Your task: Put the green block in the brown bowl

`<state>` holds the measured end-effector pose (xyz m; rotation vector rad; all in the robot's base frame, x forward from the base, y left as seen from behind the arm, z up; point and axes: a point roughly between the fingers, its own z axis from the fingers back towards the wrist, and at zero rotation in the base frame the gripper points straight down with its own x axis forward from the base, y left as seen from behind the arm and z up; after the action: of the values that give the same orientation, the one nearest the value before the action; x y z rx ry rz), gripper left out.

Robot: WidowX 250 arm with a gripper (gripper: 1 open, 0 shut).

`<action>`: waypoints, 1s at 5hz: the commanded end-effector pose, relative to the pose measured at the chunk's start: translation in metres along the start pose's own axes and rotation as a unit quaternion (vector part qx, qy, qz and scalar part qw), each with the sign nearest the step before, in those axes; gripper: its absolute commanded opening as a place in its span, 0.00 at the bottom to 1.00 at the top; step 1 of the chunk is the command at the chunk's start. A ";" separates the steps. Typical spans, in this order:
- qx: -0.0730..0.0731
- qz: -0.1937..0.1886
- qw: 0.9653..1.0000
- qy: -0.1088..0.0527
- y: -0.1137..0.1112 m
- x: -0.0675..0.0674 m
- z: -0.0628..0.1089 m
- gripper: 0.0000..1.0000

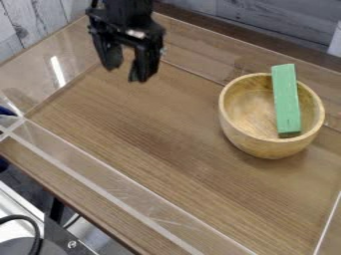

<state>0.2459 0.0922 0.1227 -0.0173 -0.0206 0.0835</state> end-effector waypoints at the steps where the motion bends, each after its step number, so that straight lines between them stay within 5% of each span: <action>1: -0.002 -0.018 0.999 -0.026 -0.011 0.014 0.010 1.00; 2: -0.009 -0.035 0.999 -0.025 -0.029 0.021 0.008 1.00; 3: -0.014 -0.083 0.996 -0.002 -0.029 0.005 0.008 1.00; 4: -0.016 -0.129 0.991 0.018 -0.024 -0.014 0.011 1.00; 5: -0.018 -0.175 0.984 0.034 -0.018 -0.018 0.013 1.00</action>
<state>0.2236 0.0696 0.1226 -0.0778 0.0902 -0.2701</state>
